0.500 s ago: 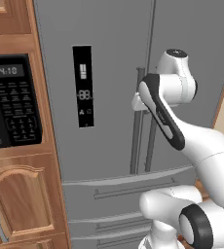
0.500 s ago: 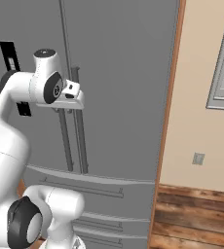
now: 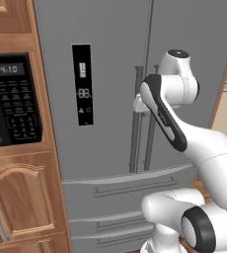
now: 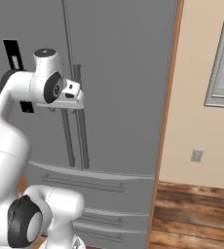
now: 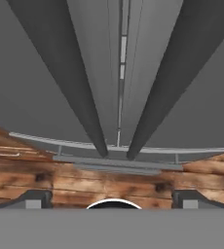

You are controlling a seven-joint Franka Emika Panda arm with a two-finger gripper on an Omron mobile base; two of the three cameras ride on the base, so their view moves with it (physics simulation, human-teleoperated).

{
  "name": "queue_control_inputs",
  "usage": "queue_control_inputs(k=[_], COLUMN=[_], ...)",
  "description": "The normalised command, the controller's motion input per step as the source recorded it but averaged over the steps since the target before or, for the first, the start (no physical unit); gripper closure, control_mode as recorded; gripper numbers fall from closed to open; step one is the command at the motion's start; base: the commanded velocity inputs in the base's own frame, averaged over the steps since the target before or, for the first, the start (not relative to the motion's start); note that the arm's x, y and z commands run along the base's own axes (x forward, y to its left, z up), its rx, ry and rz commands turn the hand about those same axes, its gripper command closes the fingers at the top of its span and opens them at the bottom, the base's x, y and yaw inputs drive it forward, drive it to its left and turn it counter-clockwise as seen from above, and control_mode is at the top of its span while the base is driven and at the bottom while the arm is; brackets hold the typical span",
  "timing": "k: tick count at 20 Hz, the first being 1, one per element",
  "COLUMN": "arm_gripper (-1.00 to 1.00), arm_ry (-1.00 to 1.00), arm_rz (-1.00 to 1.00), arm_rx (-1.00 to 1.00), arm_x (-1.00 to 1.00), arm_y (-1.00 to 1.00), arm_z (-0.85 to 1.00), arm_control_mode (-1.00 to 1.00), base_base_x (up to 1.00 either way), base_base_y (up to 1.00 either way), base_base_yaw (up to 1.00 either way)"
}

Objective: Retrieve the butter from the fridge and place it on a plate on the dining table. Then retrieve the butter knife by the fridge and place it near the plate.

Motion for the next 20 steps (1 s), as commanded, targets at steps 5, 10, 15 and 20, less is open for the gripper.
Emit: queue_control_inputs(k=[5, 10, 15, 20], arm_gripper=[-1.0, -1.0, -1.0, -1.0], arm_ry=[0.0, 0.0, -0.03, -0.46], arm_rz=[0.0, 0.0, -0.02, 0.0], arm_rx=[0.0, 0.0, 0.0, 0.0], arm_x=[0.0, 0.0, 0.29, 0.55], arm_y=[0.0, 0.0, -0.02, -0.24], arm_z=[0.0, 0.0, -0.26, -0.1], arm_control_mode=[1.0, 1.0, -1.0, -1.0], base_base_x=[-0.57, -0.22, 0.0, 0.0], base_base_y=[0.0, 0.0, 0.0, 0.0], base_base_yaw=[-0.05, -0.04, 0.0, 0.0])
